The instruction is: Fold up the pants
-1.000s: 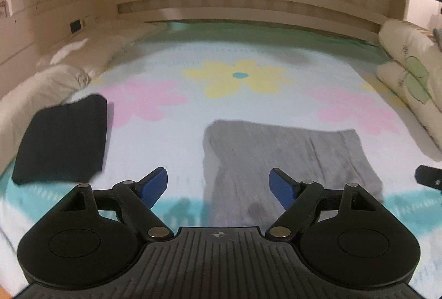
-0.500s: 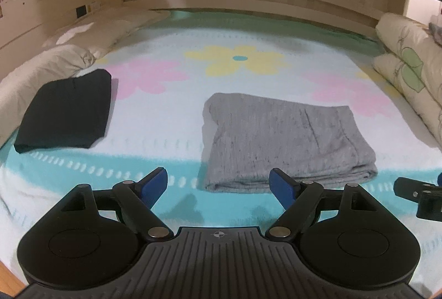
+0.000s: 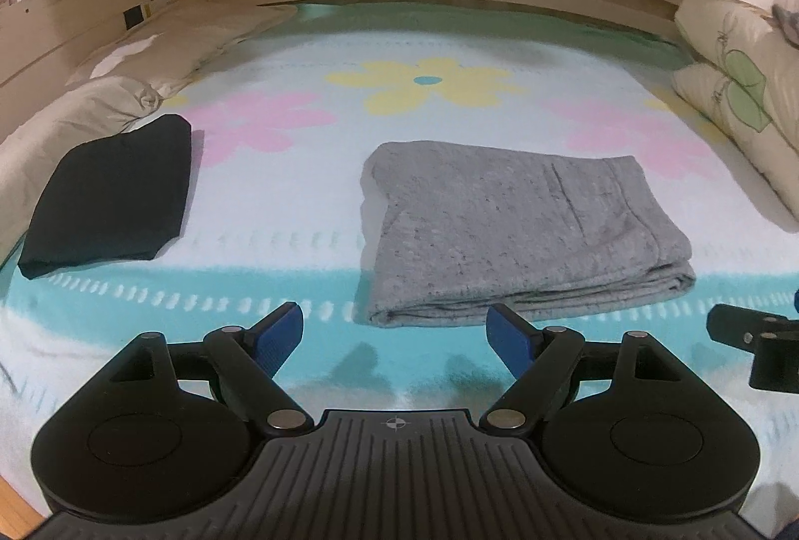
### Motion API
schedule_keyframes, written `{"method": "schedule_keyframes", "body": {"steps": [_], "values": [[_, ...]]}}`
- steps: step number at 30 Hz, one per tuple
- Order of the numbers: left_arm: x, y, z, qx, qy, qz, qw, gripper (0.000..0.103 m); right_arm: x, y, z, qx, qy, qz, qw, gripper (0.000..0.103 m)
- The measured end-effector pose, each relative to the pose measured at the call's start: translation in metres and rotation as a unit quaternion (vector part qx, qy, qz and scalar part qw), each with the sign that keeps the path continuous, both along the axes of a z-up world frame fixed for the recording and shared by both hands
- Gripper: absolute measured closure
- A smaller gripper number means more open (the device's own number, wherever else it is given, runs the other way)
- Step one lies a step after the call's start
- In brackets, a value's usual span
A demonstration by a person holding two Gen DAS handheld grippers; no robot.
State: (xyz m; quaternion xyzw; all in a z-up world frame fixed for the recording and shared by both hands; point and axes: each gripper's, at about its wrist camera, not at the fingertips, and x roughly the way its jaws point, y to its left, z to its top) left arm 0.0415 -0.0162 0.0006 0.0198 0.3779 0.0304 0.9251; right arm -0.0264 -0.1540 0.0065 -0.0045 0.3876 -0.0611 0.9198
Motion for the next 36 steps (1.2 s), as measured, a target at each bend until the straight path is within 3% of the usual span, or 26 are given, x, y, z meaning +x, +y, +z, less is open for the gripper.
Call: {"method": "schedule_keyframes", "body": {"steps": [16, 36], "values": [[0.003, -0.009, -0.005, 0.005, 0.012, -0.006, 0.9999, 0.023, 0.007, -0.010, -0.011, 0.002, 0.050, -0.040, 0.998, 0.001], [0.002, -0.011, -0.008, 0.003, 0.021, -0.004, 0.9998, 0.023, 0.006, -0.013, -0.013, 0.000, 0.060, -0.043, 0.997, 0.001]]}}
